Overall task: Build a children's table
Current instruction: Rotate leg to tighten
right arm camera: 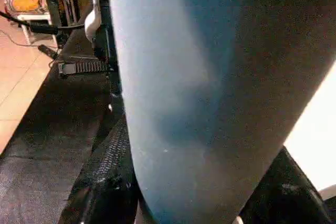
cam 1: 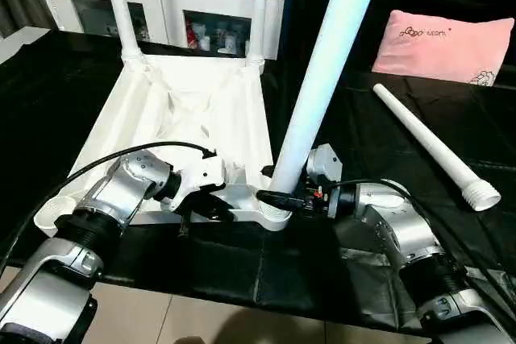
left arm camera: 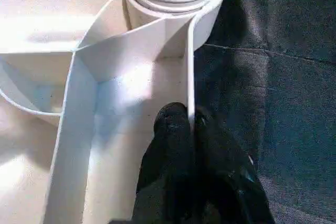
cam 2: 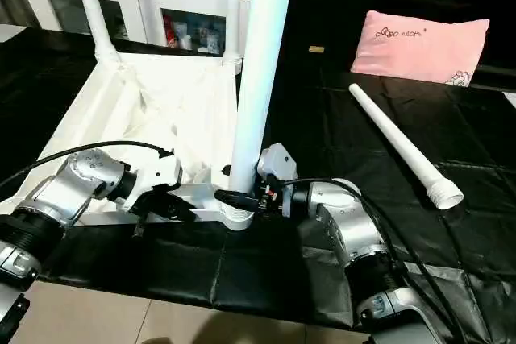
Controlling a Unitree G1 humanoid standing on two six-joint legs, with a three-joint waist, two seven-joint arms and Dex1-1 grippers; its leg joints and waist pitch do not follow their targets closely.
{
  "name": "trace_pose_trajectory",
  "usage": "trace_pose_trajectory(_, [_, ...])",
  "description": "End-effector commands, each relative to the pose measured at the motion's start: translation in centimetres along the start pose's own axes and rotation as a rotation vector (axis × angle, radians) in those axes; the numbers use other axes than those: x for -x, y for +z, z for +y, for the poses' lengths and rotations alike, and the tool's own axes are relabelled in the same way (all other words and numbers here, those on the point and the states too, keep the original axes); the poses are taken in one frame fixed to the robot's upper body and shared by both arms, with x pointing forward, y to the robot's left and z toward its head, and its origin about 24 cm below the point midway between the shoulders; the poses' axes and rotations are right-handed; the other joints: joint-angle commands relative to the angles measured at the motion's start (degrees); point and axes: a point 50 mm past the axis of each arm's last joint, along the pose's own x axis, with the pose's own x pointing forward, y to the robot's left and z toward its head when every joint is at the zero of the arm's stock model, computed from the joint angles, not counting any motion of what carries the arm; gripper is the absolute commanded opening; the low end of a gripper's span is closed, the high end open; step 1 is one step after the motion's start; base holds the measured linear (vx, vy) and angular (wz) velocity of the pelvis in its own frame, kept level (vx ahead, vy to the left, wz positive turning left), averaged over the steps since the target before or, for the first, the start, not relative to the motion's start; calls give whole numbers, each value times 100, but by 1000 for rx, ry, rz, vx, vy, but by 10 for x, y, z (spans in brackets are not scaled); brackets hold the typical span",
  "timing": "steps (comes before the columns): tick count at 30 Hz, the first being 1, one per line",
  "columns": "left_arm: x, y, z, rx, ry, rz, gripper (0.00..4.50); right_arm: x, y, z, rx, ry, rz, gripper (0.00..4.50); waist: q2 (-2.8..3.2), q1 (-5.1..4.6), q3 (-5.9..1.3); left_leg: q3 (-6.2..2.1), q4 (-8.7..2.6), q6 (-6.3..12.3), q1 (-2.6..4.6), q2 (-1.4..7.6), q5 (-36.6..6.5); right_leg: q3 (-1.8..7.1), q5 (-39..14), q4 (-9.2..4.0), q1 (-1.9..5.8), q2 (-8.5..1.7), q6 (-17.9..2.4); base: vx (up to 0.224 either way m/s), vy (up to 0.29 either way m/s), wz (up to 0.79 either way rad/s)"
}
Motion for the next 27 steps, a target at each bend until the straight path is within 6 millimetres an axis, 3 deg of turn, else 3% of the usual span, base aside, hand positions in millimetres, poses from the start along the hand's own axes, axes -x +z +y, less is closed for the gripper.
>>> trace_pose_trajectory(1, [2, 21, 9, -73, 34, -31, 0, -10, -41, 27, -145, 127, 157, 191, 74, -50, -236, -36, -528, -86, 50, 226, -2032, 300, -2060, -549, 138, -475, -1060, 0, 0, 0])
trace_pose_trajectory(7, [4, 22, 13, -20, 81, -64, 0, -11, -39, 20, -152, 43, 150, 191, 77, -60, -221, -44, -542, -120, 59, 227, -2122, 306, -2309, -573, 118, -487, -1001, 0, 0, 0])
trace_pose_trajectory(9, [10, 22, 20, 69, 196, -120, 0, -11, -38, 2, -169, -146, 147, 191, 85, -87, -205, -56, -545, -181, 74, 217, -2262, 297, -2633, -598, 86, -495, -955, 0, 0, 0])
trace_pose_trajectory(11, [13, 21, 21, 89, 227, -130, 0, -11, -38, -2, -177, -190, 145, 191, 73, -131, -210, -77, -542, -211, 49, 205, -2260, 284, -2886, -614, 99, -507, -855, 0, 0, 0])
trace_pose_trajectory(13, [22, 18, 23, 183, 354, -165, 0, -13, -38, -18, -206, -349, 158, 191, 26, -163, -212, -82, -551, -226, 43, 228, -2227, 284, -2916, -601, 86, -520, -843, 0, 0, 0])
trace_pose_trajectory(14, [23, 19, 22, 205, 379, -178, 0, -14, -38, -22, -223, -398, 166, 191, 37, -221, -212, -108, -564, -244, -19, 216, -2156, 265, -2849, -580, 123, -518, -869, 0, 0, 0])
trace_pose_trajectory(15, [22, 20, 20, 219, 390, -188, 0, -16, -39, -25, -237, -432, 174, 191, -25, -247, -215, -102, -570, -251, -37, 223, -2103, 261, -2823, -582, 130, -516, -851, 0, 0, 0])
trace_pose_trajectory(17, [21, 22, 18, 234, 399, -201, 0, -18, -40, -27, -254, -471, 184, 191, 16, -329, -257, -98, -550, -235, -87, 215, -1814, 269, -2286, -528, 154, -504, -953, 0, 0, 0])
trace_pose_trajectory(18, [19, 26, 14, 244, 401, -215, 0, -21, -41, -31, -278, -529, 196, 191, 0, -348, -253, -68, -535, -165, -97, 201, -1659, 264, -1959, -527, 148, -460, -995, 0, 0, 0])
trace_pose_trajectory(19, [19, 26, 14, 245, 401, -215, 0, -21, -41, -31, -280, -534, 197, 191, -64, -357, -264, -49, -525, -150, -88, 216, -1586, 277, -1771, -503, 151, -471, -1058, 0, 0, 0])
trace_pose_trajectory(20, [15, 31, 10, 249, 398, -222, 0, -23, -41, -35, -297, -587, 210, 191, -92, -367, -247, -49, -522, -84, -128, 192, -1412, 265, -1680, -471, 186, -471, -1099, 0, 0, 0])
trace_pose_trajectory(21, [11, 35, 7, 253, 395, -224, 0, -25, -41, -38, -310, -636, 219, 191, -55, -368, -279, -18, -492, -55, -93, 185, -1243, 278, -1450, -472, 166, -460, -1141, 0, 0, 0])
trace_pose_trajectory(22, [8, 39, 4, 258, 392, -227, 0, -27, -40, -40, -338, -673, 216, 191, -110, -380, -290, -6, -483, -36, -92, 200, -1128, 279, -1260, -452, 181, -464, -1183, 0, 0, 0])
trace_pose_trajectory(23, [5, 42, 2, 262, 390, -230, 0, -27, -40, -42, -363, -697, 214, 191, -98, -392, -295, 4, -479, -4, -117, 187, -873, 272, -911, -415, 210, -451, -1252, 0, 0, 0])
trace_pose_trajectory(27, [0, 49, 0, 285, 401, -229, 0, -28, -42, -45, -393, -754, 239, 191, -92, -406, -297, 48, -457, 95, -79, 187, -640, 260, -373, -387, 214, -414, -1374, 0, 0, 0])
